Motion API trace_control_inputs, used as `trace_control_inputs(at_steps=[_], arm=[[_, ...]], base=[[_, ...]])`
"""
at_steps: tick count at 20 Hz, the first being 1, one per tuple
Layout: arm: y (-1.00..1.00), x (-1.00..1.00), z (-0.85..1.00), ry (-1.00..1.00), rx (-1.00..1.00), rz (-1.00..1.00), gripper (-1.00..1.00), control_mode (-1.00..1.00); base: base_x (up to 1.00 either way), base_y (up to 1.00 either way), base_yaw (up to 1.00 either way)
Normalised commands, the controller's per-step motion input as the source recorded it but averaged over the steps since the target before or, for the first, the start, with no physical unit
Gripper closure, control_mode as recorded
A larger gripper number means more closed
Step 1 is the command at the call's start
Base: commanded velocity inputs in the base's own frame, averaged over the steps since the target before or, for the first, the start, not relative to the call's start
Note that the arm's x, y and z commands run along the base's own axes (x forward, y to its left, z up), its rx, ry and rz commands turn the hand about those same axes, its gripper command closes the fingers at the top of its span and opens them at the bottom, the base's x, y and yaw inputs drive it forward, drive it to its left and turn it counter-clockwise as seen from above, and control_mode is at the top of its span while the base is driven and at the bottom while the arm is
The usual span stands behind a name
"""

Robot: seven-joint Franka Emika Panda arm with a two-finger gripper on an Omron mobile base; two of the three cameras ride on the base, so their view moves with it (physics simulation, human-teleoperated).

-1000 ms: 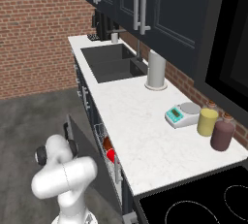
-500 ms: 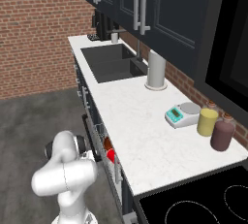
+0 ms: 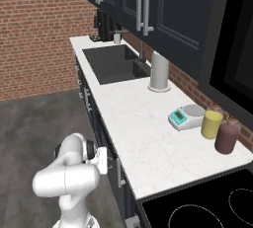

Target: Pick up the cup and bowl from the counter, place them in the dishwasher, and close the dishwasher door.

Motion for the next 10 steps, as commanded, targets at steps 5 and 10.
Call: trace_control_inputs(at_steps=[5, 10], arm=[[-0.8, 0.99, -0.22, 0.21, 0.0, 0.09, -1.0, -1.0], [-0.65, 0.57, -0.23, 0.18, 0.0, 0.04, -1.0, -1.0]], base=[[0.0, 0.0, 0.0], [0.0, 0.0, 0.0]])
